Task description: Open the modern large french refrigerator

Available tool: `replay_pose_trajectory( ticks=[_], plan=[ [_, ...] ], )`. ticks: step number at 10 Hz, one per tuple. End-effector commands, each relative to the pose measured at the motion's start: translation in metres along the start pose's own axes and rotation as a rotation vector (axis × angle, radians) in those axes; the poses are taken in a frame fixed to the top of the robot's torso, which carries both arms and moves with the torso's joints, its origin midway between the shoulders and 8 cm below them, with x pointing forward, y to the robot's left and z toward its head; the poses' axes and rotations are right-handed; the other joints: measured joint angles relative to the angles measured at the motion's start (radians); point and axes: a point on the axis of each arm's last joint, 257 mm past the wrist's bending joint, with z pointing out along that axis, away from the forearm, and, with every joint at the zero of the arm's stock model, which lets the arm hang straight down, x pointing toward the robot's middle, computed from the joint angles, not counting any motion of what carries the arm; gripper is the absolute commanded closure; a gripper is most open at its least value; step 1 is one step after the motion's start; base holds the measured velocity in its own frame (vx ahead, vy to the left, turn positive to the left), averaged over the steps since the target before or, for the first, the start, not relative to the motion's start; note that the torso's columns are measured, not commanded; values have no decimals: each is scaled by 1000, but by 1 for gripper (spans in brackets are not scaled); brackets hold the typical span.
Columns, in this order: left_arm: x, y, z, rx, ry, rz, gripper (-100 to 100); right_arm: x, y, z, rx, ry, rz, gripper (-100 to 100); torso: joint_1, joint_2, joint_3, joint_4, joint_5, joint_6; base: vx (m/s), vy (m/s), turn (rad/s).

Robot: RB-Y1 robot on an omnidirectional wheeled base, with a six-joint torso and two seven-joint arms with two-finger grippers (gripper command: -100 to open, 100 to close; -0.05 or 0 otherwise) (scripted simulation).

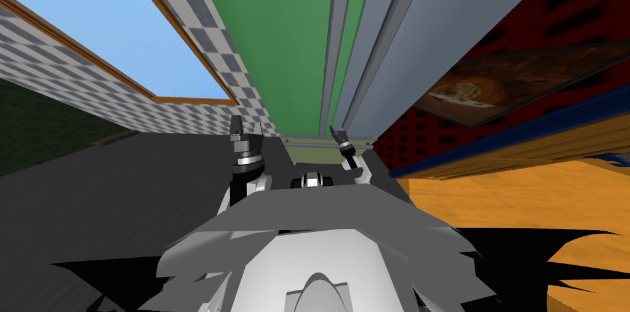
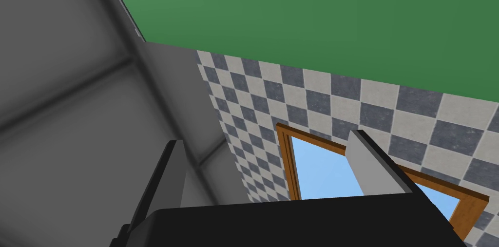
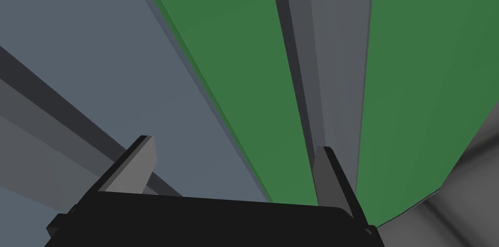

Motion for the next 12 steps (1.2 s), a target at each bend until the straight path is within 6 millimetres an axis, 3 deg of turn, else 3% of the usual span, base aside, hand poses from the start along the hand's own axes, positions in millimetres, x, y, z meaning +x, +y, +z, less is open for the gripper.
replay_pose_trajectory(
  ticks=[1, 12],
  plan=[
    [0, 0, 0, 0, 0, 0, 0, 24, -8, 12, 14, 58, -128, -100, 0, 0, 0, 0, 0, 0, -16, 66, -121],
    [0, 0, 0, 0, 0, 0, 0, 92, -35, 43, 28, 242, -585, -100, 0, -1, 0, 0, 0, 0, -23, 58, -53]
  ],
)
